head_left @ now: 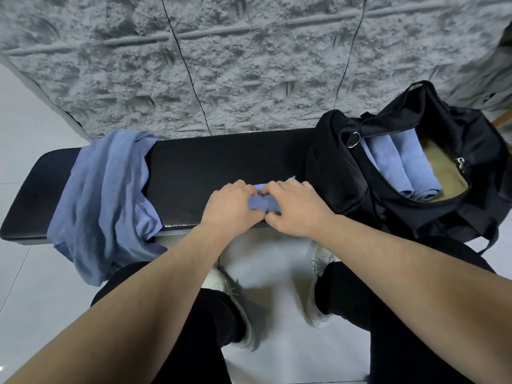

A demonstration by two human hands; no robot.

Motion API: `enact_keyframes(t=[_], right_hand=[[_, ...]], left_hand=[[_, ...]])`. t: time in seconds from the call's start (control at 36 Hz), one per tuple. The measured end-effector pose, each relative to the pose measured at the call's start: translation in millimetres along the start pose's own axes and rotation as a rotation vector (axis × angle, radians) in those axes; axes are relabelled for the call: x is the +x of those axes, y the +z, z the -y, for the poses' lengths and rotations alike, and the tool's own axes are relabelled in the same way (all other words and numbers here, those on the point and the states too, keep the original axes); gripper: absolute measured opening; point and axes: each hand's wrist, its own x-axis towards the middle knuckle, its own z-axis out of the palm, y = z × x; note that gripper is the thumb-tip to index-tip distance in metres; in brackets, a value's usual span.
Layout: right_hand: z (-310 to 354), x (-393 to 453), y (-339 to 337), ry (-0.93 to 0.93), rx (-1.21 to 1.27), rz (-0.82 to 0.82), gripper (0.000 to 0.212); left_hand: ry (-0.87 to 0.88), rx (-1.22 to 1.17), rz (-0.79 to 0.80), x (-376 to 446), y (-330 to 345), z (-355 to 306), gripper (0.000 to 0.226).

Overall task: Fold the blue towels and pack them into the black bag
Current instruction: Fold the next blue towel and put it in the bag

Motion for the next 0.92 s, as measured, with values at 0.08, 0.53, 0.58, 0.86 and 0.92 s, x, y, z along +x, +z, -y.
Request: enact_keyframes(t=[0.08, 0.53, 0.58, 0.86, 0.92], right_hand=[[-2, 0, 4, -0.026, -0.053, -0.066, 0.042], [-2, 1, 9, -0.063, -0.038, -0.084, 0.037], [-2, 2, 7, -0.049, -0.046, -0.067, 0.038], [2, -2, -2, -0.027, 0.009, 0.05, 0.042], [2, -2, -3, -0.027, 0.006, 0.057, 0.043]], left_hand=[[-0.023, -0.034, 0.015, 3, -1, 0, 0.015], [0.014, -0.034, -0.081, -4, 4, 2, 0.053], [0.052, 0.021, -0.111, -7, 2, 5, 0.057], [0.074, 0.136, -0.077, -9, -3, 3, 0.034], [0.059, 0.105, -0.057, -8, -3, 3, 0.032]])
